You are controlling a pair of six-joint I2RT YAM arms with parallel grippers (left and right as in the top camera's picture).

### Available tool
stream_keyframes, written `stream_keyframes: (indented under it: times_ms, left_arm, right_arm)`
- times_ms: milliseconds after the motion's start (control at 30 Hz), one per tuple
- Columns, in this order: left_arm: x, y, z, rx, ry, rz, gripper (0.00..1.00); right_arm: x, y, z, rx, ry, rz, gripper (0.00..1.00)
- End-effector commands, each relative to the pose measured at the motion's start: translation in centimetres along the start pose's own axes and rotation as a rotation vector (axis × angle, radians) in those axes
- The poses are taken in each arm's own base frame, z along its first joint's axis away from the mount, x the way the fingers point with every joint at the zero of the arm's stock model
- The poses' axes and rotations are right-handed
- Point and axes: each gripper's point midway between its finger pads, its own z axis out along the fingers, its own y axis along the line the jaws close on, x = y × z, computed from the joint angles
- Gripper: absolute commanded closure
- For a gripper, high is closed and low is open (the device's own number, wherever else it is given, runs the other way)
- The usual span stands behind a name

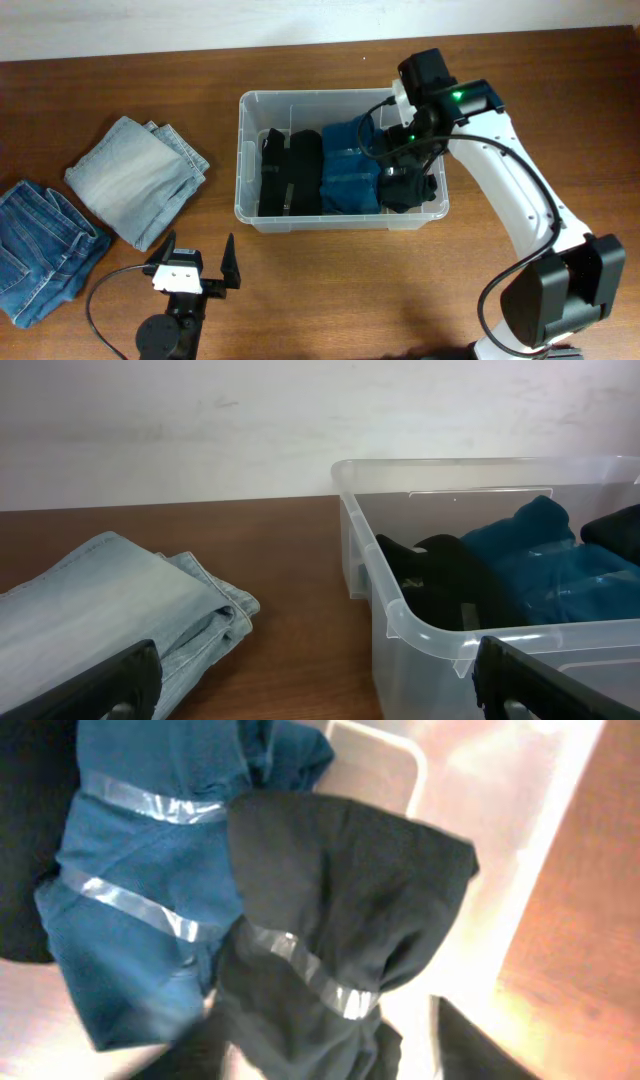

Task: Pack container
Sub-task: 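Lower the black garment into the container's right side and release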

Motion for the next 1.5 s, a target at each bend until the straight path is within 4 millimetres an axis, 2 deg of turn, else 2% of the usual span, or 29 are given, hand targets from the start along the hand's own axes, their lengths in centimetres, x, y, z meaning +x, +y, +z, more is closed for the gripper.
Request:
stream_keyframes:
  times_ms: [0,33,400,600,833,900,1067,1167,1367,1467]
  left_arm:
    - [0.2,0.2,0.0,-0.012,-0.001,0.015,0.00]
    - [0.2,0.2,0.0,-0.012,-0.001,0.015,0.00]
    - [0.2,0.2,0.0,-0.012,-0.001,0.015,0.00]
    - [0.2,0.2,0.0,-0.012,-0.001,0.015,0.01]
    - [0.2,0.2,0.0,-0.012,-0.001,0.015,0.00]
    - [0.2,0.2,0.0,-0.012,-0.001,0.015,0.00]
    - [0.2,0.2,0.0,-0.012,-0.001,0.015,0.01]
    - [0.2,0.2,0.0,-0.012,-0.001,0.015,0.00]
    - [0.2,0.2,0.0,-0.012,-0.001,0.015,0.00]
    - [0.2,0.2,0.0,-0.012,-0.001,0.015,0.00]
  right_arm:
    - [-0.2,0.1,-0.4,0.013,-0.009,-0.008,0.89]
    - [-0.1,0.1,-0.2,0.014,-0.006,-0.001,0.96]
    - [1.0,-0.1,2.9,0.039,0.008,0.036,0.96]
    - [1.7,0.0,5.9,0.038,-0.012,0.037,0.96]
    - [3.1,0.3,10.5,0.032,-0.043,0.039,0.96]
    - [3.4,0.4,11.2,0.030,-0.046,0.039,0.95]
    - [2.3,0.4,10.1,0.029,-0.069,0.039,0.92]
    - [0.8,0.2,7.8,0.029,-0.096,0.037,0.90]
    - [-2.6,-0.1,1.5,0.027,-0.152,0.038,0.87]
    - [-3.7,-0.4,-0.1,0.040,-0.184,0.042,0.87]
